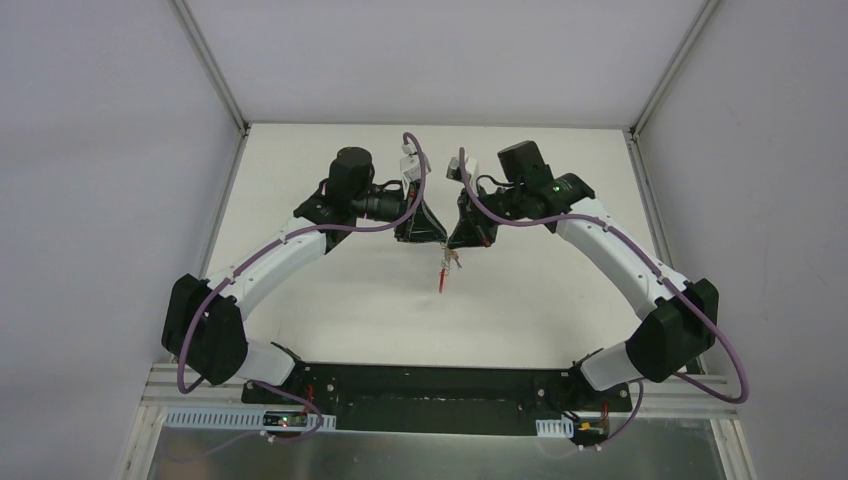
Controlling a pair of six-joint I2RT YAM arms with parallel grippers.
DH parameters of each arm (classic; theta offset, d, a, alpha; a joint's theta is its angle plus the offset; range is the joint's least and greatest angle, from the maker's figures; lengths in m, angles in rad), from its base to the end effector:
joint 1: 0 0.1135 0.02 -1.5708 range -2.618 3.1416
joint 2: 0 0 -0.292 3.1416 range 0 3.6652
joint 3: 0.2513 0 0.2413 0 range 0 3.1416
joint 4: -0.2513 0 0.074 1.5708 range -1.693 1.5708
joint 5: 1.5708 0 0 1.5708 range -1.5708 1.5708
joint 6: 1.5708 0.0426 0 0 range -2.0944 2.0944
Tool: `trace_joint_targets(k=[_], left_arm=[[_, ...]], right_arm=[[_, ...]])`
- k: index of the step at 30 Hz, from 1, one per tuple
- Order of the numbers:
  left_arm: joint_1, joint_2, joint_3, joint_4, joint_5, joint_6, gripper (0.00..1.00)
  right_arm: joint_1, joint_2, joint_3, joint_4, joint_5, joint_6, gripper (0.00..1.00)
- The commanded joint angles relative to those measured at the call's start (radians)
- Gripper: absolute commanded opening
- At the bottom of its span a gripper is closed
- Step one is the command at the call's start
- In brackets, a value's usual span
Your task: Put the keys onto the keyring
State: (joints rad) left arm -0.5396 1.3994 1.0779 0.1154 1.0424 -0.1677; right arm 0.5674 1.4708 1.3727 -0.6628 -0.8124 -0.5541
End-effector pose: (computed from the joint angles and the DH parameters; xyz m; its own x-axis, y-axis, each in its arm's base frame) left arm 0.2422 -0.1879 0.3648 -0.3374 0.1040 -0.9356 0.9411 0.0158 -0.3376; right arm 0.2399 0.1895 0.3696 -0.0667 -0.4717 -0.8793 -0.9973 0.0579 0.0446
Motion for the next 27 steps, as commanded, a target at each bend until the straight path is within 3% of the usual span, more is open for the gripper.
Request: trace_joint_targets(k=[1,14,22,27], left_arm=[[-0.003,-0.009,-0.004,0.044,0.042,0.011,0.22],[-0.006,0.004,-0.012,0.055,0.055,0.014,0.22],[-0.008,0.007,-0.007,0.062,0.055,0.002,0.13],[-0.012,0.009,-0.006,0.071,0.057,-0.008,0.02]], right_arm=[[0.003,-0.002,0.042,0.029,-0.045,0.012,0.00],[-0.030,-0.011,0.027,0.055,-0.093,0.040,0.00],[-0.035,-0.012,0.015,0.066,-0.103,0.048,0.00],[-0.035,-0.008,0.013,0.072,-0.111,0.054,0.00]])
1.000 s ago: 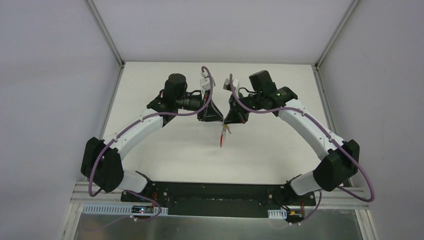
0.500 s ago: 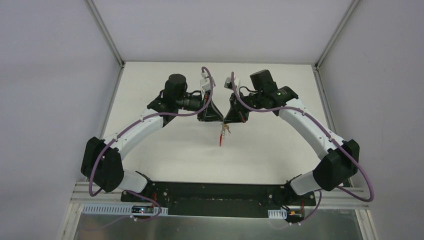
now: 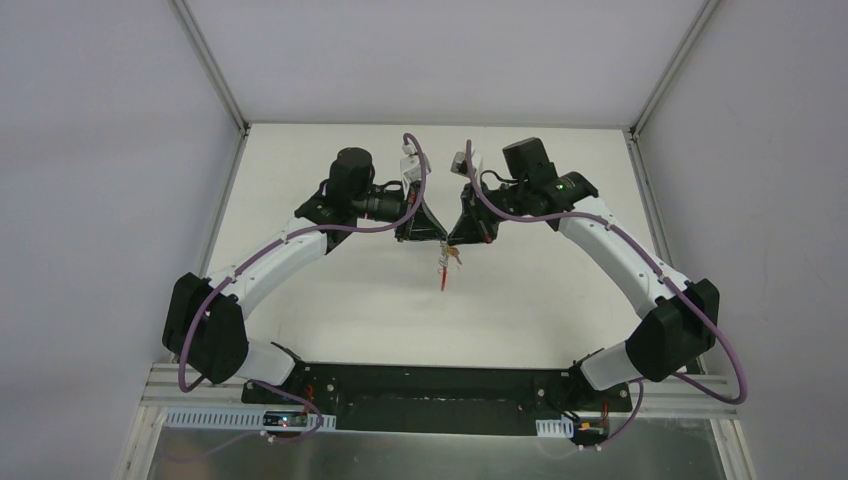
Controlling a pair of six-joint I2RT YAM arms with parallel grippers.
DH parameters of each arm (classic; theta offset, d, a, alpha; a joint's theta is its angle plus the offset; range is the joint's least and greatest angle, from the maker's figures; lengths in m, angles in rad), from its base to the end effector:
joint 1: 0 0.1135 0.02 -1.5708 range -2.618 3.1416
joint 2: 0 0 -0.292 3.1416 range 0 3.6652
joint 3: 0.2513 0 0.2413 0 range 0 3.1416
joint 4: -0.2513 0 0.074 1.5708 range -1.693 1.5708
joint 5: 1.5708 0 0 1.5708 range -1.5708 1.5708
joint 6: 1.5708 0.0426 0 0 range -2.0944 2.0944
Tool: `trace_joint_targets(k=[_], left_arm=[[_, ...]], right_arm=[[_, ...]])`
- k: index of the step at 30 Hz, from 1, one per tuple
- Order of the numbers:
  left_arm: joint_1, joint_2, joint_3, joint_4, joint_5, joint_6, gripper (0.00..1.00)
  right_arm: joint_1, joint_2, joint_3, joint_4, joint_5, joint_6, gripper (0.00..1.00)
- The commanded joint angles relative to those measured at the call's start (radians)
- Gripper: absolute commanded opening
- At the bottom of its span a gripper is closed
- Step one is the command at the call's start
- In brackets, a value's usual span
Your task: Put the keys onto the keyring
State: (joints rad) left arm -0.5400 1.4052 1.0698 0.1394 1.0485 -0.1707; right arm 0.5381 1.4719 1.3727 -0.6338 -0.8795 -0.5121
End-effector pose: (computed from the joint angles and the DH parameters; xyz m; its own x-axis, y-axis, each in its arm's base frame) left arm 0.2433 -0.1889 0.3627 -0.3320 0.1002 -0.9379 0.9429 0.0080 -0.3329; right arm 0.2450 0.1844 0.3729 -0.0998 -0.4234 -0.9004 -0.9949 0.0534 0.0852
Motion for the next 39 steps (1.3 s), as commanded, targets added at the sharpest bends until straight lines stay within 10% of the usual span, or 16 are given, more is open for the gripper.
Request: trace_joint_targets(k=[1,9,22,39], left_arm=[[-0.012,0.003,0.003,0.050,0.052,-0.009,0.00],[-0.007,-0.022,0.005,0.051,-0.009,-0.055,0.00],[0.009,0.020,-0.073,0.491,-0.036,-0.473,0.00],[0.020,0.073,-0.094,0.659,-0.069,-0.624,0.00]], right_arm=[[-0.004,-0.010,0.011,0.045,-0.045,0.014,0.00],[-0.067,-0.022,-0.024,0.124,-0.140,0.096,0.13],[-0.216,-0.109,-0.241,0.605,-0.356,0.477,0.37],[-0.216,-0.117,-0.279,0.675,-0.378,0.503,0.24]])
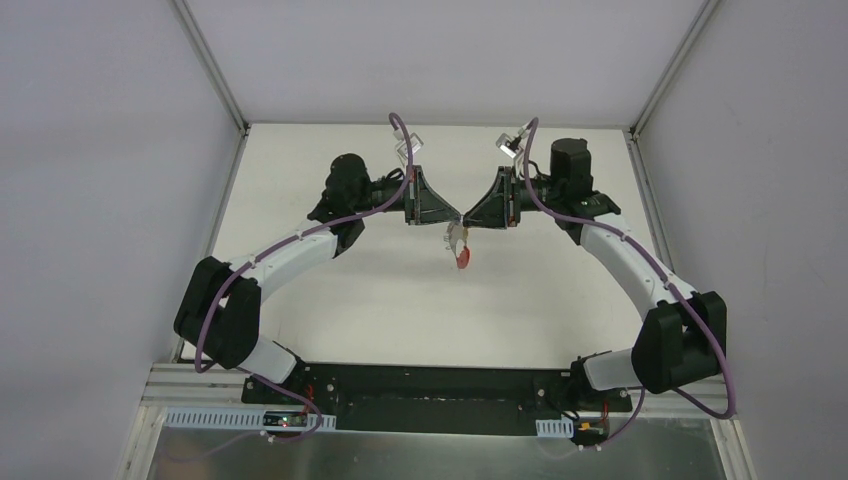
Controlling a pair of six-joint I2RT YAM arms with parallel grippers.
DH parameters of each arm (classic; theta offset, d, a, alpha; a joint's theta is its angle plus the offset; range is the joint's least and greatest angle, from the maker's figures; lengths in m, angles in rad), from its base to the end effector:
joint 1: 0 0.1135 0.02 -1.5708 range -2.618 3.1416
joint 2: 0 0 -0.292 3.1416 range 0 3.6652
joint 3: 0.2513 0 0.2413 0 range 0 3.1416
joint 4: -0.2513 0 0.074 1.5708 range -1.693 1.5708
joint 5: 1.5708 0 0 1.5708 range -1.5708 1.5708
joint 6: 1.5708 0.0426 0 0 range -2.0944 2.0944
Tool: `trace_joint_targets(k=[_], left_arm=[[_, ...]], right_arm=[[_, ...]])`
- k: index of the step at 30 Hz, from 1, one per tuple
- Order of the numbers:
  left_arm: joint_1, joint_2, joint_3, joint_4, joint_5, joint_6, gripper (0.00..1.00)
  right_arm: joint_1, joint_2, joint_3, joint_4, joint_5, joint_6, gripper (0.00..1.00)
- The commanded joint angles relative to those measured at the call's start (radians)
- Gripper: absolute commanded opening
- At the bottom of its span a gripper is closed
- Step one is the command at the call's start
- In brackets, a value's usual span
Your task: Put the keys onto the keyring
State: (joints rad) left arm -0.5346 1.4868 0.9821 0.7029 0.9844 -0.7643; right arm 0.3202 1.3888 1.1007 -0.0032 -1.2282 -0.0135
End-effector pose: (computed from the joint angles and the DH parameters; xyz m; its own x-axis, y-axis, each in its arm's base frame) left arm 0.2614 -0.1960 0.3632 -0.5591 -0.1140 -0.8212 0.8280 -0.0261 -0.5601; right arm 0.2654 0.1303 0.3664 -0.2596 -0.0909 -0.9614 -0.9657 0.0337 0.2576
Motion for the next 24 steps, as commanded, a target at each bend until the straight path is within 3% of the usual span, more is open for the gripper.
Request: trace_joint_targets(k=[1,14,24], left_arm=[[0.016,-0.008,-0.005,0.097,-0.005,-0.031,0.00],[0.024,0.003,-0.005,0.112,-0.013,-0.041,0.00],[0.037,-0.008,-0.014,0.125,-0.010,-0.044,0.00]], right_arm=[[0.001,-0.033,-0.009,0.045,-0.026,0.003,0.24],[0.003,-0.020,-0.036,0.105,-0.038,0.059,0.18],[0.000,-0.034,-0.028,0.026,0.005,-0.033,0.17]])
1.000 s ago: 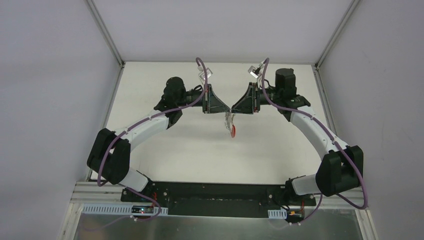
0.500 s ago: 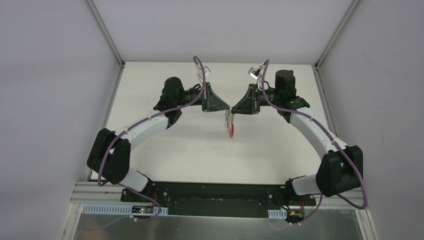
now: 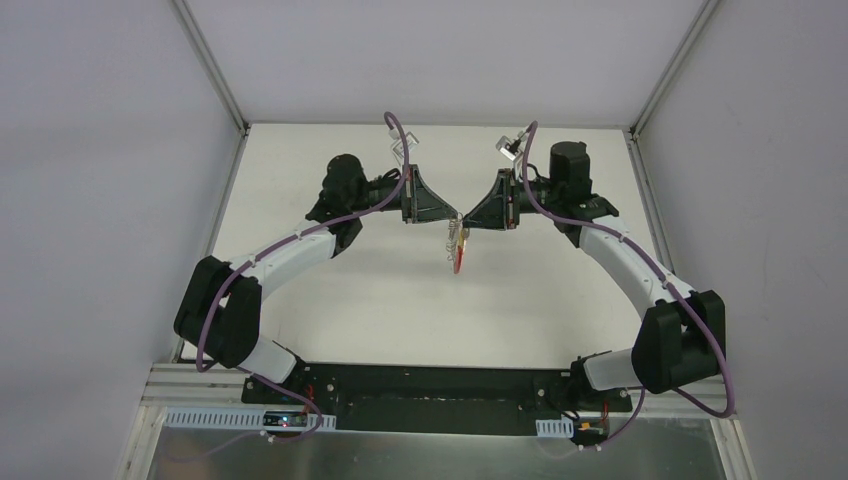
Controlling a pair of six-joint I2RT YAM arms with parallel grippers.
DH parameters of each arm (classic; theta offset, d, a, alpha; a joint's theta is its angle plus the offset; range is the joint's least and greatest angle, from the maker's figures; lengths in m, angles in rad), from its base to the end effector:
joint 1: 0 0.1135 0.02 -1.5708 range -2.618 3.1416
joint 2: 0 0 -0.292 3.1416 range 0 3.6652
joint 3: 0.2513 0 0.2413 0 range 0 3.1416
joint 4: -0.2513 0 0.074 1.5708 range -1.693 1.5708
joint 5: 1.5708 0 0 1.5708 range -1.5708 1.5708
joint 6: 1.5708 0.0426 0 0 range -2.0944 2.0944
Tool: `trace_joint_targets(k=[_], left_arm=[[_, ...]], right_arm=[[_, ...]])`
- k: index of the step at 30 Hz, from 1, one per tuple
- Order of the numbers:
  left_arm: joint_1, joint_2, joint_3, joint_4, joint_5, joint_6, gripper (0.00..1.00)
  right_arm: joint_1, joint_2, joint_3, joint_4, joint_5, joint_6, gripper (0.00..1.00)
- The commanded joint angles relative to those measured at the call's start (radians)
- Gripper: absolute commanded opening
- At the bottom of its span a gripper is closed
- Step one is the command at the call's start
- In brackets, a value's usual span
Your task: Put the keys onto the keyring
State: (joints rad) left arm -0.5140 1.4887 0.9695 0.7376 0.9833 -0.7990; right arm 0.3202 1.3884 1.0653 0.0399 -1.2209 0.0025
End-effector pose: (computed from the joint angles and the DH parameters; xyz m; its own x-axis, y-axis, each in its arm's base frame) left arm 0.2647 -0.1902 0.3618 -0.5708 -0.1339 -0.8101 0.8187 -0.0184 -0.5739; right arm 0.2653 0.1301 0.3586 -0.2676 -0.0878 -0.9595 -0.9634 0.0417 0.2649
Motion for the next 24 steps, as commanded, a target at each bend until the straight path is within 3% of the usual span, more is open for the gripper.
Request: trace_joint_targets(k=[1,18,20,24], left_arm=[[0.018,-0.010,-0.002,0.089,-0.011,-0.009,0.00],[0.021,-0.002,0.013,0.027,-0.044,0.020,0.00],[0.021,0.001,0.014,0.024,-0.039,0.023,0.00],[0.021,0.006,0.012,0.021,-0.028,0.034,0.00]], right_arm=[[0.000,-0.035,0.007,-0.019,-0.001,-0.052,0.16],[0.071,-0.017,0.036,-0.142,0.088,-0.158,0.10],[0.071,-0.017,0.040,-0.148,0.091,-0.161,0.12],[0.063,-0.023,0.059,-0.173,0.102,-0.173,0.27]])
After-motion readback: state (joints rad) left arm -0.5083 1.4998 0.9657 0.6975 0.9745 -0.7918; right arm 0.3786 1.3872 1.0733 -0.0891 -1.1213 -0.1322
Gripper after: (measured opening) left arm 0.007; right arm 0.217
